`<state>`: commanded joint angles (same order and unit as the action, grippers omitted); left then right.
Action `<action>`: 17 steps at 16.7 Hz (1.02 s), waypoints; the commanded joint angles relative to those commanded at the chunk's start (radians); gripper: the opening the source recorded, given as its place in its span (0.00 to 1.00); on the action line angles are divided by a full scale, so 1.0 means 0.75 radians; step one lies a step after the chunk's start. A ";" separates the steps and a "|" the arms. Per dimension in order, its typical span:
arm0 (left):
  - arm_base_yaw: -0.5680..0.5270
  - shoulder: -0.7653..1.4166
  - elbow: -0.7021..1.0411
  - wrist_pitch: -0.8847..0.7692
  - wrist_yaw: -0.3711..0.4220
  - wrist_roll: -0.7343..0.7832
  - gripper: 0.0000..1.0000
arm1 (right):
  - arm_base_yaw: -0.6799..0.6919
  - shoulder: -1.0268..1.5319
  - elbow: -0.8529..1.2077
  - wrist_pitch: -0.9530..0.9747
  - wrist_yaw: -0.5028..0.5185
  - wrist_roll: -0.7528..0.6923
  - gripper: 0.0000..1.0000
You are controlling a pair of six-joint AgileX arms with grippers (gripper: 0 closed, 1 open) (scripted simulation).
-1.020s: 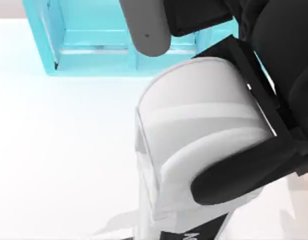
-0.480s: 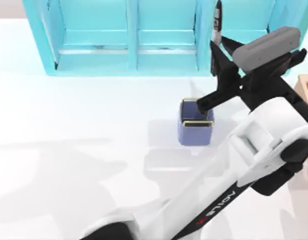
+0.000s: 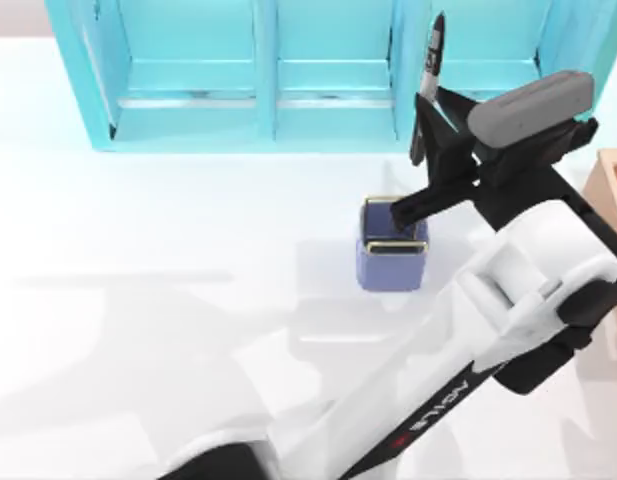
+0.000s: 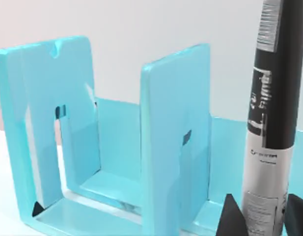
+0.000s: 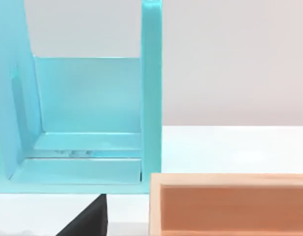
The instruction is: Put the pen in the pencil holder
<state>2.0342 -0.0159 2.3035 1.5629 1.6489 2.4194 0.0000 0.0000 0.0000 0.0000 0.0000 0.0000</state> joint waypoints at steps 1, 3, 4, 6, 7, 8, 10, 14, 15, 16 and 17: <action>0.000 0.007 0.007 0.006 -0.003 -0.015 0.00 | 0.000 0.000 0.000 0.000 0.000 0.000 1.00; 0.002 0.027 0.032 0.030 -0.010 -0.061 0.00 | 0.000 0.000 0.000 0.000 0.000 0.000 1.00; 0.006 0.036 0.049 0.046 -0.013 -0.084 0.00 | 0.000 0.000 0.000 0.000 0.000 0.000 1.00; 0.014 0.050 0.086 0.080 -0.012 -0.120 0.00 | 0.000 0.000 0.000 0.000 0.000 0.000 1.00; 0.018 0.055 0.097 0.090 -0.009 -0.130 0.00 | 0.000 0.000 0.000 0.000 0.000 0.000 1.00; 0.019 0.055 0.098 0.091 -0.008 -0.132 0.00 | 0.000 0.000 0.000 0.000 0.000 0.000 1.00; 0.019 0.055 0.098 0.091 -0.008 -0.132 0.00 | 0.000 0.000 0.000 0.000 0.000 0.000 1.00; 0.019 0.055 0.098 0.091 -0.008 -0.132 0.30 | 0.000 0.000 0.000 0.000 0.000 0.000 1.00; 0.019 0.055 0.098 0.091 -0.008 -0.132 0.38 | 0.000 0.000 0.000 0.000 0.000 0.000 1.00; 0.019 0.055 0.098 0.091 -0.008 -0.132 0.45 | 0.000 0.000 0.000 0.000 0.000 0.000 1.00; 0.019 0.055 0.098 0.091 -0.008 -0.132 0.53 | 0.000 0.000 0.000 0.000 0.000 0.000 1.00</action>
<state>2.0483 0.0256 2.3773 1.6313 1.6427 2.3204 0.0000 0.0000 0.0000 0.0000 0.0000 0.0000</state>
